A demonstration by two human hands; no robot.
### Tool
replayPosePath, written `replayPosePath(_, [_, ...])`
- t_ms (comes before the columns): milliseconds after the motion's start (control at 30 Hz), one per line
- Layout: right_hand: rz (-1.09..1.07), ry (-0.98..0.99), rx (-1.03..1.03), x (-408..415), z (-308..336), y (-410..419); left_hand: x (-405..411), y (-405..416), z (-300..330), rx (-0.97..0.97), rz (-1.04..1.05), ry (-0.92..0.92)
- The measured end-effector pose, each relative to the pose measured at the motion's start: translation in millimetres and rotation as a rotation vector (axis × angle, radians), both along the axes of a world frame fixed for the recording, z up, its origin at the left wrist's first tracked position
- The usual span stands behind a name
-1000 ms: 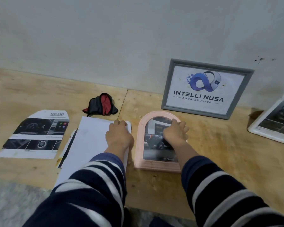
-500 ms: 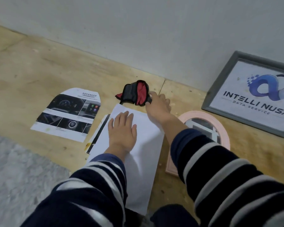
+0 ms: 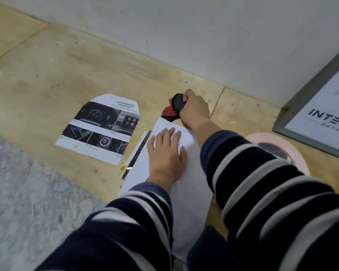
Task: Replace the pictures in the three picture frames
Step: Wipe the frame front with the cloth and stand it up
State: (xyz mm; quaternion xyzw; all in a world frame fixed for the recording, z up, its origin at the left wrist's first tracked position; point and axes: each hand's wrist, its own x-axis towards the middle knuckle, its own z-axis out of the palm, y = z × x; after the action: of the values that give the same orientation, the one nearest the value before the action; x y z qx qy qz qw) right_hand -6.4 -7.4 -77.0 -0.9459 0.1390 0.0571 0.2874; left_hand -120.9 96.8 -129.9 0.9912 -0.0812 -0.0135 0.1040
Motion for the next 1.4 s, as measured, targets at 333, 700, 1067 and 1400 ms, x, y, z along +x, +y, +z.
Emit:
replayPosePath(333, [-0.405, -0.226, 0.816, -40.1, 40.4, -68.1, -1.4, -0.1, -1.0, 0.007, -0.014, 0.003])
replayPosePath(700, [-0.691, -0.069, 1.17, -144.9, 74.3, -152.8, -38.3, -42.2, 38.7, -0.034, -0.117, -0.027])
replayPosePath(1067, [-0.338, -0.047, 0.526, -173.7, 46.9, -162.1, -126.1, -75.9, 13.9, 0.011, -0.351, 0.102])
replayPosePath(1400, [0.109, 0.015, -0.36, -148.5, 3.8, -148.0, -127.3, -78.3, 10.4, -0.102, -0.285, 0.043])
